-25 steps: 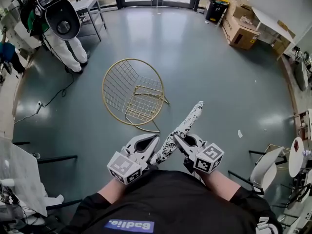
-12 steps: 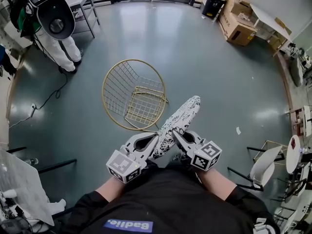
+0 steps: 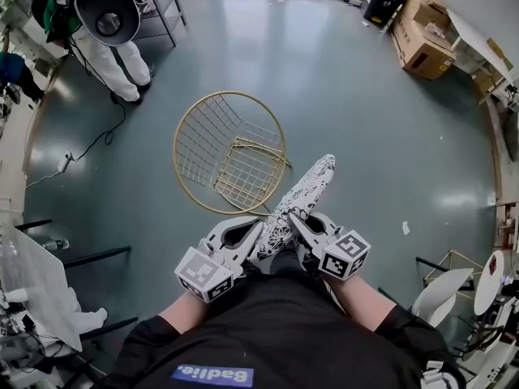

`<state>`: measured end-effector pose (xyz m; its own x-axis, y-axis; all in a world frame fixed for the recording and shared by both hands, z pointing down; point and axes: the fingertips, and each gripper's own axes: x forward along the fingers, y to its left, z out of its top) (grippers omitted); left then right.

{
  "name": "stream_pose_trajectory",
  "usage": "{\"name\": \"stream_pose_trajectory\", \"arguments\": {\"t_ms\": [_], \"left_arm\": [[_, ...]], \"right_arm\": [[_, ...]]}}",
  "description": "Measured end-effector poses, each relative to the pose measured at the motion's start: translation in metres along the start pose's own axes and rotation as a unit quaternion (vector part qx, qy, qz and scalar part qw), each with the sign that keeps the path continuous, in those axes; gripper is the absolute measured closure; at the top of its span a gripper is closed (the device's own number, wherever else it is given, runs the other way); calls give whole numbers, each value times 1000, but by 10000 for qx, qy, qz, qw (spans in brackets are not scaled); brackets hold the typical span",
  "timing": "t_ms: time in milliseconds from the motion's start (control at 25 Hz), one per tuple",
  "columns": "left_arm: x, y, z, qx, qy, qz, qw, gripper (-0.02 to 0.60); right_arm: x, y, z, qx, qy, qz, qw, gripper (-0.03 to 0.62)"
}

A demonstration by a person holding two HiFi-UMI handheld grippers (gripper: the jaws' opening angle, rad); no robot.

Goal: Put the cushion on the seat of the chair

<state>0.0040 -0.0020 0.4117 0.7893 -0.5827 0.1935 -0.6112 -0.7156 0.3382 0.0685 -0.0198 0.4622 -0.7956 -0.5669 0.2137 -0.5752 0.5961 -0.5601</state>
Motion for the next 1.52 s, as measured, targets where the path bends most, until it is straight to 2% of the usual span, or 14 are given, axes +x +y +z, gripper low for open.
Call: {"name": "stream_pose_trajectory", "arguments": {"t_ms": [400, 600, 1200, 1520], "left_arm": [[38, 15, 2, -196, -5, 670, 9976, 565], [58, 18, 4, -202, -43, 848, 9962, 565], [75, 68, -38, -407, 176, 842, 9955, 565], [78, 100, -55, -579, 175, 858, 9945, 565]], "right_arm": [[3, -51, 1, 169, 335, 379, 9986, 559], [3, -82, -4, 256, 463, 431, 9977, 559], [36, -167, -67, 340, 885, -173, 9953, 559], [71, -191, -92, 457, 1053, -310, 9929, 559]]}}
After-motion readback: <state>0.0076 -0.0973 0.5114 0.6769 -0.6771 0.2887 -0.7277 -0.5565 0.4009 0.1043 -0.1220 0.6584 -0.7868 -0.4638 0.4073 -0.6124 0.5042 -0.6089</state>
